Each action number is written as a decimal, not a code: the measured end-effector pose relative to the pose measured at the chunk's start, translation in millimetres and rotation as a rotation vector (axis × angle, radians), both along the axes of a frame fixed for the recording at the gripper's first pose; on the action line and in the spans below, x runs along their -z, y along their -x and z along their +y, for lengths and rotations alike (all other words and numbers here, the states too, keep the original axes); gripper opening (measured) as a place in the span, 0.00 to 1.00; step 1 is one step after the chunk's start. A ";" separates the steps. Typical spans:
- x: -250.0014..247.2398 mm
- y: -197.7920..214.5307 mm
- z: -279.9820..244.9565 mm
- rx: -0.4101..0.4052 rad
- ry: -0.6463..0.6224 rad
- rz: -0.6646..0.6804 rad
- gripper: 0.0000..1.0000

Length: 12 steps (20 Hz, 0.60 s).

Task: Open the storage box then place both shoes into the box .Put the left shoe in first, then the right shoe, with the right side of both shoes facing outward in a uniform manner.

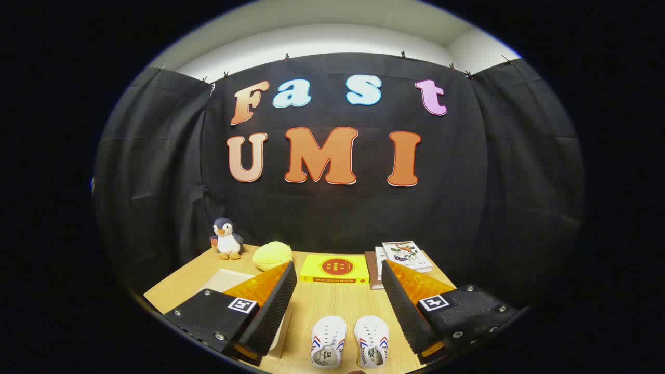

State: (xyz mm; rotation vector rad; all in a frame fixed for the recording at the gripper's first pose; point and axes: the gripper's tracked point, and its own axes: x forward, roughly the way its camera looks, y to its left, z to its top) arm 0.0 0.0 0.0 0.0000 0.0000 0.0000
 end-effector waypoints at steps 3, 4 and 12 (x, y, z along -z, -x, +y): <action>4.6 -2.5 0.2 -0.003 -0.004 0.016 0.98; 6.0 -3.1 -1.3 -0.002 -0.002 0.019 0.98; 24.2 -3.4 -21.5 -0.010 -0.024 0.064 0.98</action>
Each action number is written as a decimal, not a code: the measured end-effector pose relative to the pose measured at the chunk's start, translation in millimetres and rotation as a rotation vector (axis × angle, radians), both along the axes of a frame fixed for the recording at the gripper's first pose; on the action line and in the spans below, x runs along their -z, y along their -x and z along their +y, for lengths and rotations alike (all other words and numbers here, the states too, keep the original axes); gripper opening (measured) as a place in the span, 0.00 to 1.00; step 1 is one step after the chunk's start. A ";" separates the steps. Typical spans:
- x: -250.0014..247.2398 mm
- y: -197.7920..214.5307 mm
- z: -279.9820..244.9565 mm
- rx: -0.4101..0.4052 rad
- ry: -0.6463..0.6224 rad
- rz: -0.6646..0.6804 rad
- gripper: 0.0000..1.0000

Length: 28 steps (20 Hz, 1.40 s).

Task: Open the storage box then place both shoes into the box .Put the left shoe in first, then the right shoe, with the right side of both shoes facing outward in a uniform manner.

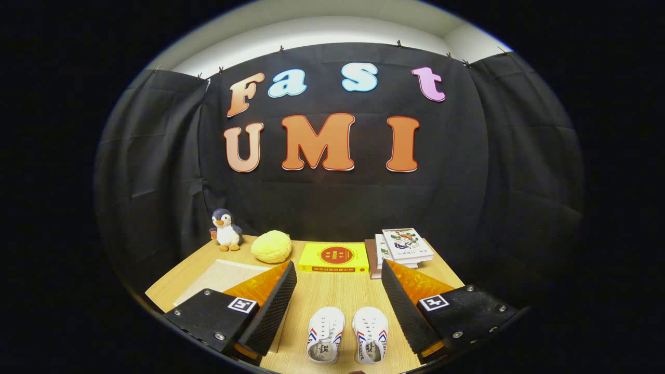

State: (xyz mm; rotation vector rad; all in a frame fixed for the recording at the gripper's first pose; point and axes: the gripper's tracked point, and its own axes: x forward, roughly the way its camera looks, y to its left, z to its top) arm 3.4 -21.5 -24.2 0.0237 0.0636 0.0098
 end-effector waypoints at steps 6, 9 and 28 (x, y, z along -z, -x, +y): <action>18.8 -6.7 -9.6 -0.043 -0.012 0.036 0.98; 31.5 -13.0 -9.9 -0.078 -0.040 0.064 0.98; 148.9 -45.5 86.6 -0.542 -0.592 0.490 0.98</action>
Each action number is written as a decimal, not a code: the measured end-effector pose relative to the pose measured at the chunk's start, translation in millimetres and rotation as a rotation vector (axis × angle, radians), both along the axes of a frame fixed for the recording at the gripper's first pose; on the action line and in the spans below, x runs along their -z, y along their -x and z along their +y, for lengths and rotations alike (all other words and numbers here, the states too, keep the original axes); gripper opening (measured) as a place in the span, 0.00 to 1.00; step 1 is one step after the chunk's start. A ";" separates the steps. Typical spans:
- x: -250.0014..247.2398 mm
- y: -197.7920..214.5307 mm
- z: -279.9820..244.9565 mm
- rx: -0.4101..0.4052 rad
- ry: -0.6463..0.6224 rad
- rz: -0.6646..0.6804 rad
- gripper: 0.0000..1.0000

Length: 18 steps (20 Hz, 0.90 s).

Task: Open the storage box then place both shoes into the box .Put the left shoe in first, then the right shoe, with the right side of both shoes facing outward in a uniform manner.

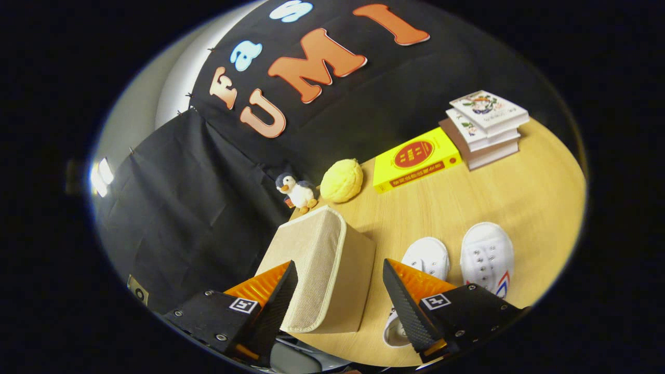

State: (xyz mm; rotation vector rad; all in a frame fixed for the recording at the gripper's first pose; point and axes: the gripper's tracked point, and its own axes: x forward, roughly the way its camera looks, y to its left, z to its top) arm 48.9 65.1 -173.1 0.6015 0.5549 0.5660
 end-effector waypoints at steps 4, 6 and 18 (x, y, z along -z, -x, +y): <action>20.1 -1.1 27.8 -0.089 -0.063 0.078 0.98; 24.8 -0.8 43.1 -0.142 -0.111 0.111 0.98; 42.5 14.3 90.4 -0.266 -0.332 0.278 0.97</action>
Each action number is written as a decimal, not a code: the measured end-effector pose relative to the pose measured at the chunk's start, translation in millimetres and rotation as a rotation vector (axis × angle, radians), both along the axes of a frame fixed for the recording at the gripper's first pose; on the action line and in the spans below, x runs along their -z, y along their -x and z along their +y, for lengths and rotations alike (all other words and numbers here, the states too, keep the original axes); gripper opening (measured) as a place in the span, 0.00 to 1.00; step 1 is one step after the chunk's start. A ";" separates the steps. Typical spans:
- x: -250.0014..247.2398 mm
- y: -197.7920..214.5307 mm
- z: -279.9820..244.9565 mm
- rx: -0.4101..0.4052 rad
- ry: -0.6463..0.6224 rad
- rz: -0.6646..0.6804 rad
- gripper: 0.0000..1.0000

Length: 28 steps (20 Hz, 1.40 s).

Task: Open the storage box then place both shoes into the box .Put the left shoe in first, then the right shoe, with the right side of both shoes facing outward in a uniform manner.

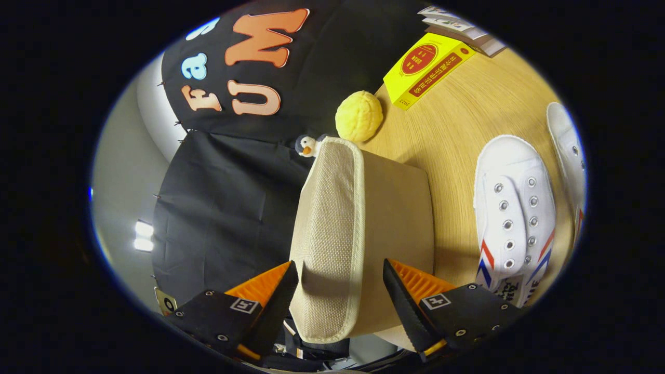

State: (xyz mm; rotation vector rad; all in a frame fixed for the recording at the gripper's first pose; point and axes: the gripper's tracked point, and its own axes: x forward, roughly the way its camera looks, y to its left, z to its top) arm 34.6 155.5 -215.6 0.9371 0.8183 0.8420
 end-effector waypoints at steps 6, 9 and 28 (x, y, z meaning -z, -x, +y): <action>-34.0 3.0 -7.8 0.057 -0.113 0.015 0.70; -61.6 10.0 -11.2 0.076 -0.158 -0.023 0.46; -205.1 41.2 124.0 0.076 0.000 -0.307 0.04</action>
